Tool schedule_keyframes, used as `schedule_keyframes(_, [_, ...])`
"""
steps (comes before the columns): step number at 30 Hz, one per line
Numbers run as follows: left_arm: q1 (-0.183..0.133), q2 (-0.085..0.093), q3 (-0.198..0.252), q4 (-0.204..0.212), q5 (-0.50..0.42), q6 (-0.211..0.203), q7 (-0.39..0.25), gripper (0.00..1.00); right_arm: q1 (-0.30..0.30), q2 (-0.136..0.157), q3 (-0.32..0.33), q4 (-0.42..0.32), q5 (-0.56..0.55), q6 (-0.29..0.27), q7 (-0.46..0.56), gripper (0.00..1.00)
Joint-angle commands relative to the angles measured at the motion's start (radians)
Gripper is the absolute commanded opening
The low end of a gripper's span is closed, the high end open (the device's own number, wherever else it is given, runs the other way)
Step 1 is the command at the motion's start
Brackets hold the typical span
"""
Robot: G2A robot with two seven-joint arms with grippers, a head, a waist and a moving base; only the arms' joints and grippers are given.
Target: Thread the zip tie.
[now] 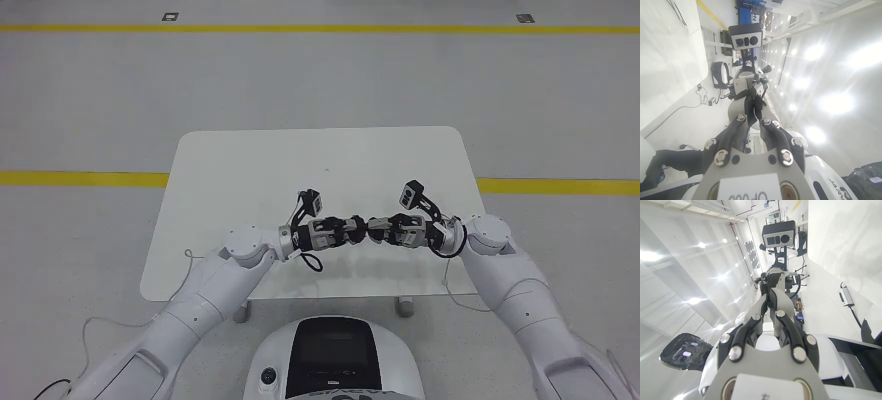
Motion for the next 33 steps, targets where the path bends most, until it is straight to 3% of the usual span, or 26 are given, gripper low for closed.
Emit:
schedule_keyframes(1, [-0.001, 0.000, 0.001, 0.001, 0.000, 0.000, -0.003, 0.00, 0.000, 0.000, -0.001, 0.000, 0.001, 0.000, 0.001, 0.00])
schedule_keyframes(4, [-0.003, -0.001, 0.001, 0.002, 0.000, 0.000, -0.006, 0.00, -0.001, 0.000, -0.001, 0.001, 0.006, 0.001, 0.000, 0.00])
schedule_keyframes(5, [-0.003, -0.001, 0.001, 0.002, -0.001, -0.001, -0.007, 0.00, -0.001, 0.000, -0.001, 0.002, 0.009, 0.001, -0.001, 0.42])
schedule_keyframes(6, [-0.004, -0.001, 0.000, 0.002, -0.001, -0.002, -0.007, 0.00, -0.002, 0.000, -0.001, 0.002, 0.010, 0.001, 0.001, 1.00])
schedule_keyframes(12, [0.003, 0.001, -0.009, -0.005, -0.013, -0.010, -0.013, 0.00, -0.010, 0.004, 0.023, 0.007, 0.037, -0.006, -0.012, 1.00])
schedule_keyframes(16, [0.007, 0.006, -0.022, -0.019, -0.026, 0.001, -0.034, 0.00, -0.024, 0.004, 0.045, -0.011, 0.091, -0.028, -0.035, 1.00])
schedule_keyframes(18, [0.015, 0.010, -0.028, -0.034, -0.035, 0.031, -0.049, 0.00, -0.027, 0.003, 0.048, -0.014, 0.108, -0.027, -0.039, 1.00])
schedule_keyframes(25, [0.018, 0.010, -0.027, -0.035, -0.035, 0.033, -0.038, 0.00, -0.027, 0.003, 0.048, -0.014, 0.108, -0.027, -0.039, 1.00])
schedule_keyframes(26, [0.010, 0.011, -0.025, -0.039, 0.012, 0.008, -0.034, 0.00, -0.027, 0.003, 0.048, -0.014, 0.108, -0.027, -0.039, 1.00])
schedule_keyframes(28, [0.000, 0.014, -0.033, -0.030, 0.100, -0.128, -0.007, 0.00, -0.027, 0.003, 0.048, -0.014, 0.108, -0.027, -0.039, 1.00])
schedule_keyframes(30, [-0.007, 0.011, -0.063, -0.065, 0.120, -0.130, 0.027, 0.00, -0.027, 0.003, 0.048, -0.014, 0.108, -0.027, -0.039, 1.00])
schedule_keyframes(33, [0.010, 0.002, -0.109, -0.106, 0.184, -0.130, 0.012, 0.00, -0.027, 0.003, 0.048, -0.014, 0.108, -0.027, -0.039, 1.00])
